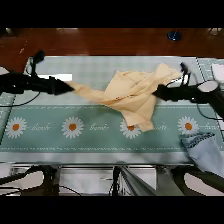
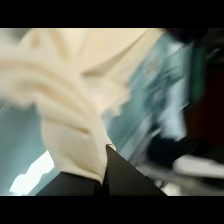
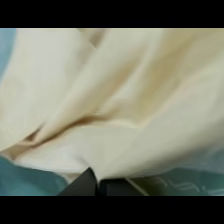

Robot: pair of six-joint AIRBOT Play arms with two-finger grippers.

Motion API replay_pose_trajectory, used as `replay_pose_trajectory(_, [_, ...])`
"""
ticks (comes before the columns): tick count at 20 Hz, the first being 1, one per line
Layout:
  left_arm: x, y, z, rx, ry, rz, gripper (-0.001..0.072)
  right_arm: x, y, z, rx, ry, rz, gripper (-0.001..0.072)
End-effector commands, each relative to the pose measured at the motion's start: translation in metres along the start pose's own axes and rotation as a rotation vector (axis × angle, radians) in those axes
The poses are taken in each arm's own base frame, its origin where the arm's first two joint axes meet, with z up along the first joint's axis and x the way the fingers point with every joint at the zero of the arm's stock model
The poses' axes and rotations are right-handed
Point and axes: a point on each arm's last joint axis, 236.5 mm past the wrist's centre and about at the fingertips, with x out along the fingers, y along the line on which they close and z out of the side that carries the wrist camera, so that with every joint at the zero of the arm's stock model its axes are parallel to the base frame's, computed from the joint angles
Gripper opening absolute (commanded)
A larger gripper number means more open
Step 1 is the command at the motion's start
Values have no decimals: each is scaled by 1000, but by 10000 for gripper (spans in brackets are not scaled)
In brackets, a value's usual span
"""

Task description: Fold the shirts.

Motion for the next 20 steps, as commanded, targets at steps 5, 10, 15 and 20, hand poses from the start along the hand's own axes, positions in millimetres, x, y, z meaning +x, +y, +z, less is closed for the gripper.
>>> replay_pose_trajectory(5, [-106,-254,73,560,-430,-446,20,-238,189,98,-335,-568,198,22])
replay_pose_trajectory(10, [-155,-413,5,1071,-571,-340,20,-356,269,87,-396,-787,330,22])
replay_pose_trajectory(15, [-185,-469,-33,1286,-831,126,20,-431,319,49,-463,-871,422,22])
replay_pose_trajectory(20, [-217,-427,-49,1087,-933,591,20,-457,318,9,-491,-826,317,22])
